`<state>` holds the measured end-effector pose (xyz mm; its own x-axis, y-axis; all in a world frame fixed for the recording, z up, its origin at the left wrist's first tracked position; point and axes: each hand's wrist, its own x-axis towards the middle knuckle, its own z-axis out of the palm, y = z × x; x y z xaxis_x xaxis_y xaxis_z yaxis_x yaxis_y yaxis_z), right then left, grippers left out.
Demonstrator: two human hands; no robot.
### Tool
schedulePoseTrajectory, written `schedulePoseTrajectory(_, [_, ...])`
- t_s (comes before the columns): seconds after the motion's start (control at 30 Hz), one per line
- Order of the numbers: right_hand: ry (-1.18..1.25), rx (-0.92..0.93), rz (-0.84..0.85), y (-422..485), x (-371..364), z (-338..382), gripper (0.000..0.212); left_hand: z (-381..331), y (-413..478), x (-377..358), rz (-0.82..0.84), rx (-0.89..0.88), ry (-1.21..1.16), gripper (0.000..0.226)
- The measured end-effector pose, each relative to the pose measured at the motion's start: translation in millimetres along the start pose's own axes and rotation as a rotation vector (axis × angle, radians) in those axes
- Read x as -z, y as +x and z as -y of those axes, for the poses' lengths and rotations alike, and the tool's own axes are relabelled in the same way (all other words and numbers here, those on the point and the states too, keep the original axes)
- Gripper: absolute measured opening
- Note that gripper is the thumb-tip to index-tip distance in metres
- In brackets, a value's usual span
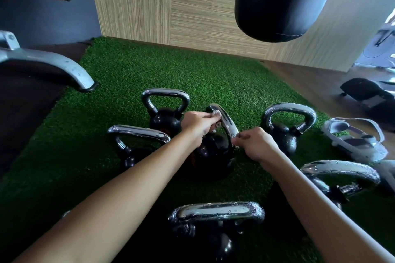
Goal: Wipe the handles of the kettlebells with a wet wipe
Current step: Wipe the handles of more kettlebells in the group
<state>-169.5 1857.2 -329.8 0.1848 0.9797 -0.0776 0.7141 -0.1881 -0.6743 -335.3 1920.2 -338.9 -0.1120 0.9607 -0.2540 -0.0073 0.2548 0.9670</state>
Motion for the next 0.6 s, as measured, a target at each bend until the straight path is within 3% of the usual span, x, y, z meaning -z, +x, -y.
schedulePoseTrajectory(0.2, [0.125, 0.019, 0.002, 5.8, -2.1, -7.9, 0.019, 29.9, -21.9, 4.5, 0.280, -0.042, 0.113, 0.042])
schedulePoseTrajectory(0.37, [0.190, 0.089, 0.134, 6.0, 5.4, -16.5, 0.025, 27.6, -19.8, 5.8, 0.162, -0.215, 0.189, 0.037])
schedulePoseTrajectory(0.5, [0.145, 0.151, 0.184, 6.8, 10.4, -18.9, 0.024, 50.7, -35.4, 9.7, 0.311, -0.302, 0.472, 0.035])
schedulePoseTrajectory(0.6, [0.134, 0.145, 0.158, 8.7, 10.7, -19.9, 0.030, 55.2, -37.3, 10.7, 0.311, -0.380, 0.552, 0.024])
